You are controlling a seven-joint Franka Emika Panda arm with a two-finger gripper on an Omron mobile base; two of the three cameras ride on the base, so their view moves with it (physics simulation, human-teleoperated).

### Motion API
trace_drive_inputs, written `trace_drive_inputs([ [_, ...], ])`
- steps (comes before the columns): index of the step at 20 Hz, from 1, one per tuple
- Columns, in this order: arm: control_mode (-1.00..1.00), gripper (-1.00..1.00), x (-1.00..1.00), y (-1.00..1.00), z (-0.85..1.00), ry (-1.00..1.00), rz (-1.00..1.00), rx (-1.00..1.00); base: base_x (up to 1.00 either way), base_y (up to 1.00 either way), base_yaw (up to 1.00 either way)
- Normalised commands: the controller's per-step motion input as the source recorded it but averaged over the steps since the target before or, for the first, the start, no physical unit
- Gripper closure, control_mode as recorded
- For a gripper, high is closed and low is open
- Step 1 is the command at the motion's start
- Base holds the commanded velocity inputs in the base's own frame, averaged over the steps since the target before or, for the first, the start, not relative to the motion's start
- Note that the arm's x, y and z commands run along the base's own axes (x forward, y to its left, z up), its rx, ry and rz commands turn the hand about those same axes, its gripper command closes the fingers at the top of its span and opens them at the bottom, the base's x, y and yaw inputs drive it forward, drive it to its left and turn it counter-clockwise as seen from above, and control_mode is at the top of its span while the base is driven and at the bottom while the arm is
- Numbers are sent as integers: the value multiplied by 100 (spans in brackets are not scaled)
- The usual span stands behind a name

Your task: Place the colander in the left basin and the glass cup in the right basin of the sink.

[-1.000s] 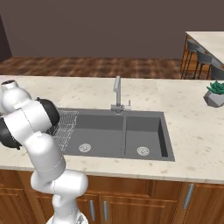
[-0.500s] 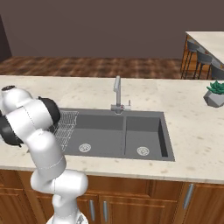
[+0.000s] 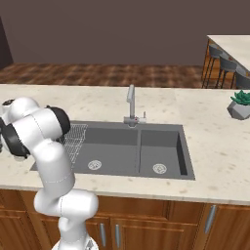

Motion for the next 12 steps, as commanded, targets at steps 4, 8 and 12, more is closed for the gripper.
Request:
trace_drive_inputs([
  [4,-100,-100,9,4,-17,-1,0,0,0,0,0],
  [8,-100,-100,13,0,-16,-2,0,0,0,0,0],
  [12,-100,-100,17,0,-13,0,0,0,0,0,0],
])
